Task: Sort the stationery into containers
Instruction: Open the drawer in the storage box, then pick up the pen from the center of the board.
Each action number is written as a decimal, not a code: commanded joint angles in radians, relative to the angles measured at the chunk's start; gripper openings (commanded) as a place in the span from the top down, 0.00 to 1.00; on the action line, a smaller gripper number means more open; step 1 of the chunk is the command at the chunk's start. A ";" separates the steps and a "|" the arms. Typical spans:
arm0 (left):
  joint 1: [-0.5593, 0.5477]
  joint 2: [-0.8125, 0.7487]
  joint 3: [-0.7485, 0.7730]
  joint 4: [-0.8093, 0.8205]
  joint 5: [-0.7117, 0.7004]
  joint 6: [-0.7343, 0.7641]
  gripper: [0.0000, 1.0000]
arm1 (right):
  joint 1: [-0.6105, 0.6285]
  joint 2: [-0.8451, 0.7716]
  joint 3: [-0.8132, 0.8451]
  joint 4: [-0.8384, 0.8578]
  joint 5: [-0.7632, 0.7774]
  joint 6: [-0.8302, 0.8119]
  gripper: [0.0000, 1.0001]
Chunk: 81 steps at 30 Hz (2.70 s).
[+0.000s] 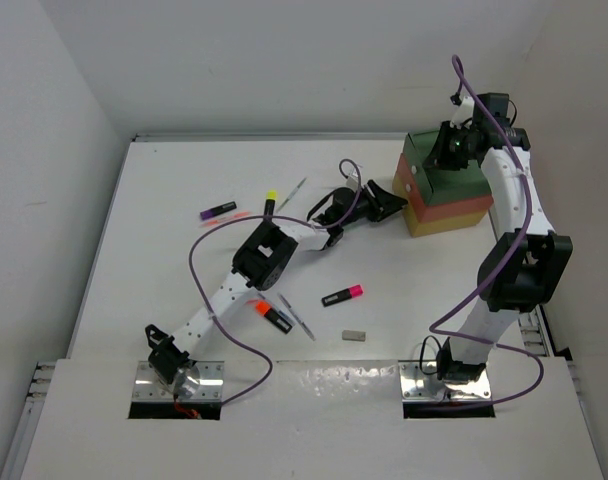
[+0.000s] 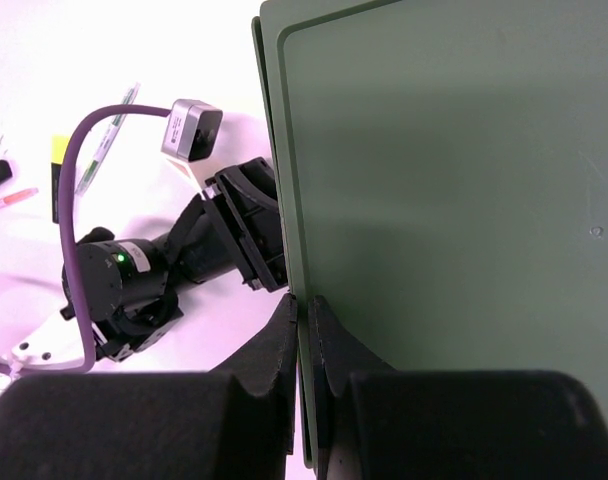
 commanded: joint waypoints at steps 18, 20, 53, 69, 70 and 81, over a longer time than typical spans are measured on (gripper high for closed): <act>0.030 -0.116 -0.189 0.141 0.039 0.012 0.98 | 0.016 0.051 -0.005 -0.077 -0.004 0.016 0.90; 0.047 -0.142 -0.262 0.173 0.049 0.018 0.99 | 0.016 0.051 -0.005 -0.075 -0.003 0.019 0.90; 0.202 -0.529 -0.900 0.244 0.199 0.189 0.78 | 0.024 0.036 -0.028 -0.056 0.016 0.023 0.92; 0.228 -0.768 -1.039 0.047 0.182 0.357 0.02 | 0.038 0.011 -0.006 -0.052 0.039 0.037 0.65; 0.234 -0.797 -1.049 0.018 0.187 0.389 0.02 | 0.038 0.005 -0.008 -0.052 0.046 0.037 0.55; 0.294 -1.099 -0.773 -0.981 0.068 1.187 0.00 | 0.038 -0.116 -0.011 -0.026 0.099 0.023 0.26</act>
